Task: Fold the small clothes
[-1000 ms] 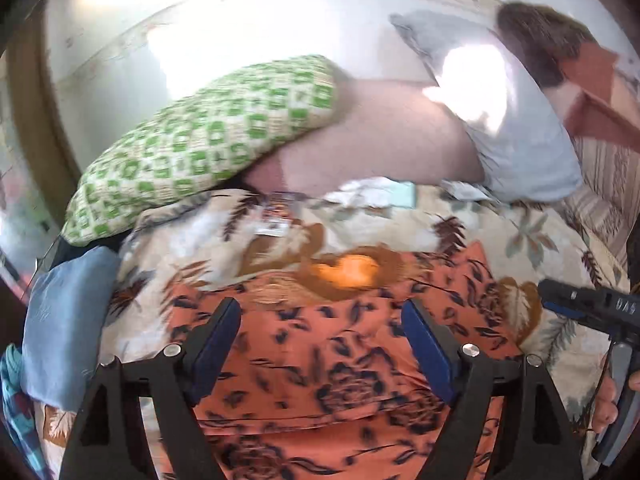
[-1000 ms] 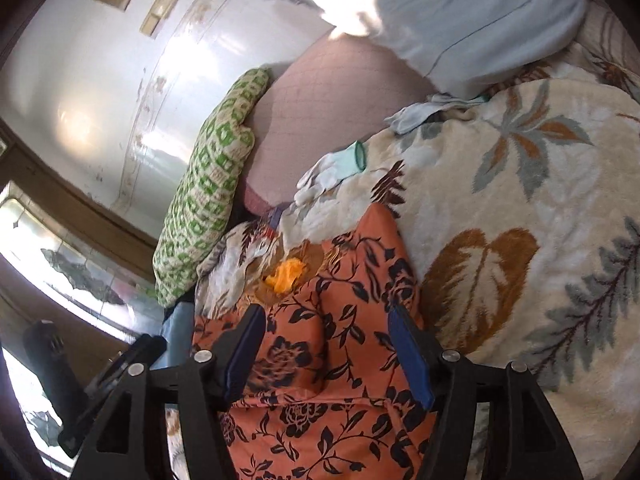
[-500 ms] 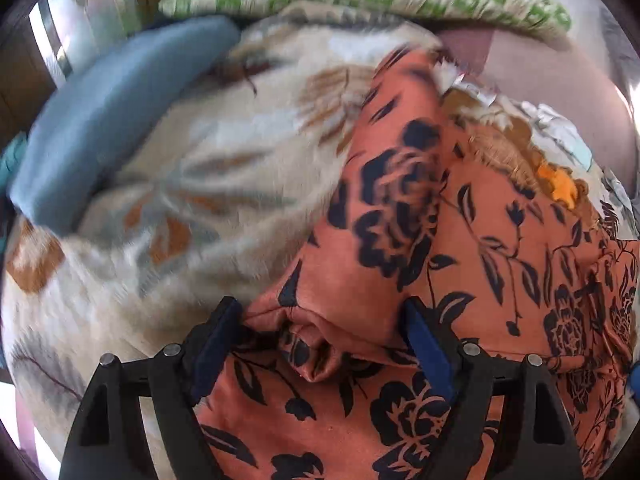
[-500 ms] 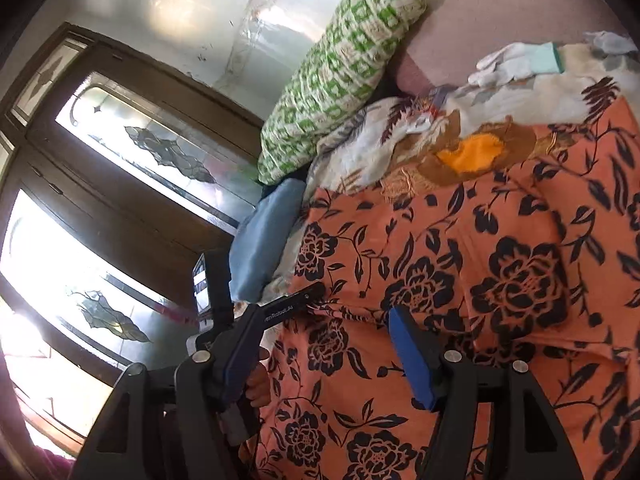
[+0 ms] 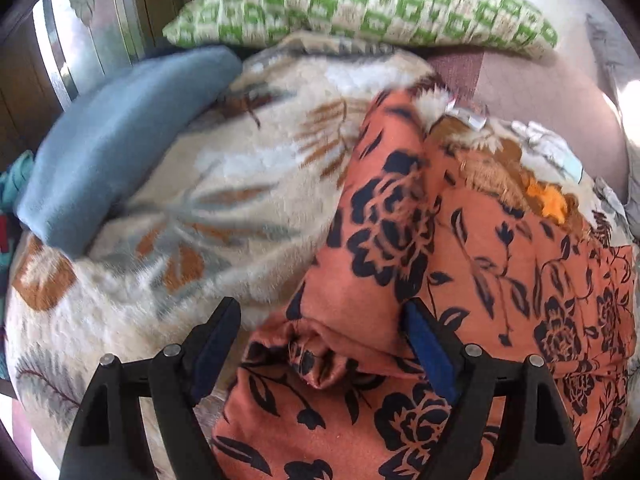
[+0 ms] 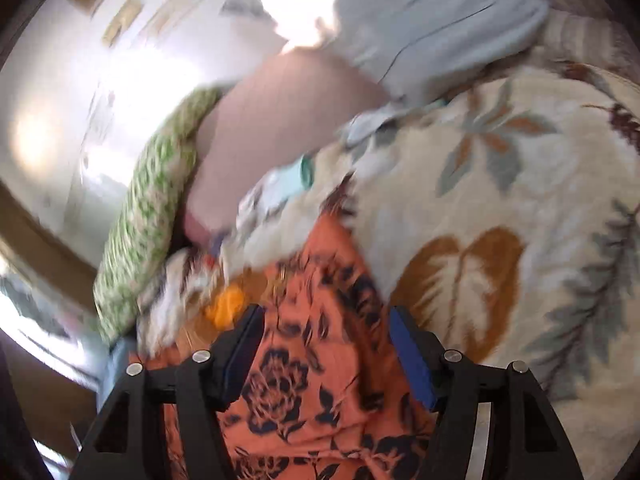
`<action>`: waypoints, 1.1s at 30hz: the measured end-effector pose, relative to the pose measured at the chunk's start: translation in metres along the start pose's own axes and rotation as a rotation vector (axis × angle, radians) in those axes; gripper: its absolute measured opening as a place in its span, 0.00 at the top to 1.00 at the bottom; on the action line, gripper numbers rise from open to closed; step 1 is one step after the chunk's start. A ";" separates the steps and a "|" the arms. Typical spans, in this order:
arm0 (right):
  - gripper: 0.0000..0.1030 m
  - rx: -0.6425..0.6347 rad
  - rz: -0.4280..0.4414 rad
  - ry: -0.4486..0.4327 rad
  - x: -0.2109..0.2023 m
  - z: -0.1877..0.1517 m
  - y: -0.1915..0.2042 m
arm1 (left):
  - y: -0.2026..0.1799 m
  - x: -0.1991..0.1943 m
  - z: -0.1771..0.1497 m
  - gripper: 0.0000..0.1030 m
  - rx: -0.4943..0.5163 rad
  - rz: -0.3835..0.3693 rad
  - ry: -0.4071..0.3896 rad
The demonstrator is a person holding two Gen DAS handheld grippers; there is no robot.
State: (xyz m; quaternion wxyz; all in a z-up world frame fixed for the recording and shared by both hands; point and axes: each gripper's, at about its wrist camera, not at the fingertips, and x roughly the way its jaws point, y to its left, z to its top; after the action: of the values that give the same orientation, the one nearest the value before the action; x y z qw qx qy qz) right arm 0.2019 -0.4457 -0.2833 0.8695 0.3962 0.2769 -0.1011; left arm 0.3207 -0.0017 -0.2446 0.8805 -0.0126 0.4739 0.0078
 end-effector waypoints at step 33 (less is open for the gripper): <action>0.35 -0.238 0.012 0.376 0.062 -0.042 0.025 | -0.015 0.008 0.095 0.16 -0.105 -0.246 -0.026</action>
State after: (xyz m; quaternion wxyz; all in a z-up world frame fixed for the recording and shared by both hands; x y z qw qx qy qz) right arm 0.2461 -0.3957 -0.3246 0.8437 0.3043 0.4420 0.0132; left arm 0.4047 -0.0137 -0.1991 0.8790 -0.1166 0.4561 -0.0754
